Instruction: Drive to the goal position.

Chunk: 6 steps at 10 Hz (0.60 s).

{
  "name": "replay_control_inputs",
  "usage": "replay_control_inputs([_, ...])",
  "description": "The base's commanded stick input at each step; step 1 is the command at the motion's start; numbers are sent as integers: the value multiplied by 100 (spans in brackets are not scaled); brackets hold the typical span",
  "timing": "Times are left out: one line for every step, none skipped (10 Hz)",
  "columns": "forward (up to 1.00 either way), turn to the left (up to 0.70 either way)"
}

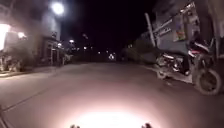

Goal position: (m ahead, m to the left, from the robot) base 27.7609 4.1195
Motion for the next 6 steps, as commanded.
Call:
replay_control_inputs([70, 0])
replay_control_inputs([70, 0])
replay_control_inputs([70, 0])
replay_control_inputs([70, 0])
replay_control_inputs([70, 0])
replay_control_inputs([70, 0])
